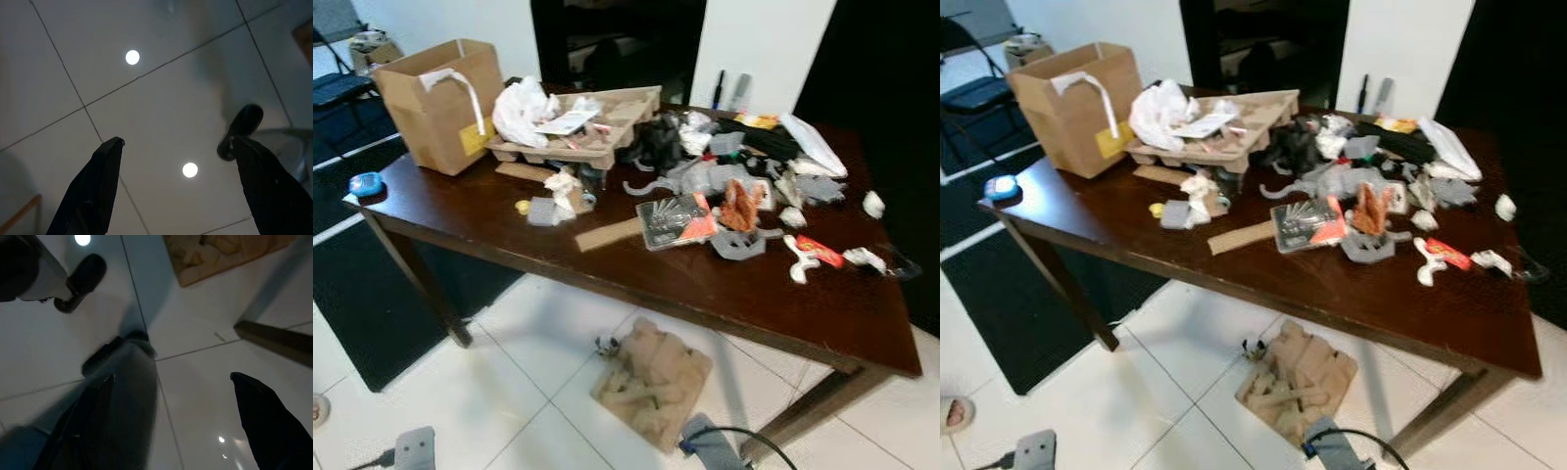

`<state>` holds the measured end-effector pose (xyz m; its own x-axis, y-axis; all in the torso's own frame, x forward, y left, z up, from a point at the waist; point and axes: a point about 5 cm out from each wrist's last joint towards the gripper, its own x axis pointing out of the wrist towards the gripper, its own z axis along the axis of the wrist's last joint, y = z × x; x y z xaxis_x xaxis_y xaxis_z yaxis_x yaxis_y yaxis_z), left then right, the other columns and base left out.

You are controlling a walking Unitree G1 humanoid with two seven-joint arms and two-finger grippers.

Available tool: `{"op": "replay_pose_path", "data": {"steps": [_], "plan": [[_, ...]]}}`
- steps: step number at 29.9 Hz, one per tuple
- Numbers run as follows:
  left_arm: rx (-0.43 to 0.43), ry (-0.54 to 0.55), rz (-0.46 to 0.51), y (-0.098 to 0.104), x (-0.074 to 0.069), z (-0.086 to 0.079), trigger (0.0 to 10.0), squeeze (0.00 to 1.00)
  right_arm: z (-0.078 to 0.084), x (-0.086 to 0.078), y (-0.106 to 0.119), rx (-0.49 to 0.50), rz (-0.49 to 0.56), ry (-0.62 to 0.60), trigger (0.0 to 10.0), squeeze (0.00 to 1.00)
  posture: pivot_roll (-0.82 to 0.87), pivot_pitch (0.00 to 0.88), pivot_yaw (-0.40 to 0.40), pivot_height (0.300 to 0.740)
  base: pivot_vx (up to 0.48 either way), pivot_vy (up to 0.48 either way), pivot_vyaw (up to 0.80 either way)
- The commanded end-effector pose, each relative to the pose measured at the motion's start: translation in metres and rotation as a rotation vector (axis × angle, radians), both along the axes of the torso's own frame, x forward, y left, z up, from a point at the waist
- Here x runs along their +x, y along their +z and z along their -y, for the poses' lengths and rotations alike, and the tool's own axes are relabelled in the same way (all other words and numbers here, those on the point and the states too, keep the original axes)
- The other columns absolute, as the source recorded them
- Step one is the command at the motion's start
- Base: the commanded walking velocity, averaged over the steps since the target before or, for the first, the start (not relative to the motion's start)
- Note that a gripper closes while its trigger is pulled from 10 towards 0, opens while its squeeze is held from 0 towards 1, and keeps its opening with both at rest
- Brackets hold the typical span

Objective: Picking trash to rubbish bin

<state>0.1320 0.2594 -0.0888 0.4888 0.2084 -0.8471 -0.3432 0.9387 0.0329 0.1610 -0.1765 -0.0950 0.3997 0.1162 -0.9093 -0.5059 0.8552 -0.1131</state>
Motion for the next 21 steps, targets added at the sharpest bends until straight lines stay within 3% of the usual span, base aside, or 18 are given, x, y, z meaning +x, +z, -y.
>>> {"op": "replay_pose_path", "data": {"steps": [1, 8, 17, 21], "plan": [[0.001, -0.004, -0.030, -0.0030, -0.0081, 0.0005, 10.0, 0.00, 0.0005, -0.0147, -0.0059, -0.004, -0.050, -0.007, 10.0, 0.00, 0.14, 0.075, 0.017, 0.740, 0.000, 0.000, 0.73], [-0.011, -0.004, -0.031, -0.0036, -0.0090, 0.0014, 10.0, 0.00, 0.0020, -0.0139, -0.0055, 0.003, -0.030, -0.056, 10.0, 0.00, 0.14, 0.078, 0.020, 0.740, 0.000, 0.000, 0.46], [-0.016, 0.011, -0.028, -0.0033, -0.0083, 0.0009, 10.0, 0.00, 0.0042, -0.0140, -0.0057, -0.026, -0.027, -0.076, 10.0, 0.00, 0.14, 0.080, 0.022, 0.740, 0.000, -0.461, 0.00], [-0.010, 0.010, -0.028, -0.0031, -0.0078, 0.0008, 10.0, 0.00, 0.0055, -0.0139, -0.0056, -0.037, -0.025, -0.079, 10.0, 0.00, 0.13, 0.079, 0.023, 0.740, 0.000, 0.000, 0.00]]}}
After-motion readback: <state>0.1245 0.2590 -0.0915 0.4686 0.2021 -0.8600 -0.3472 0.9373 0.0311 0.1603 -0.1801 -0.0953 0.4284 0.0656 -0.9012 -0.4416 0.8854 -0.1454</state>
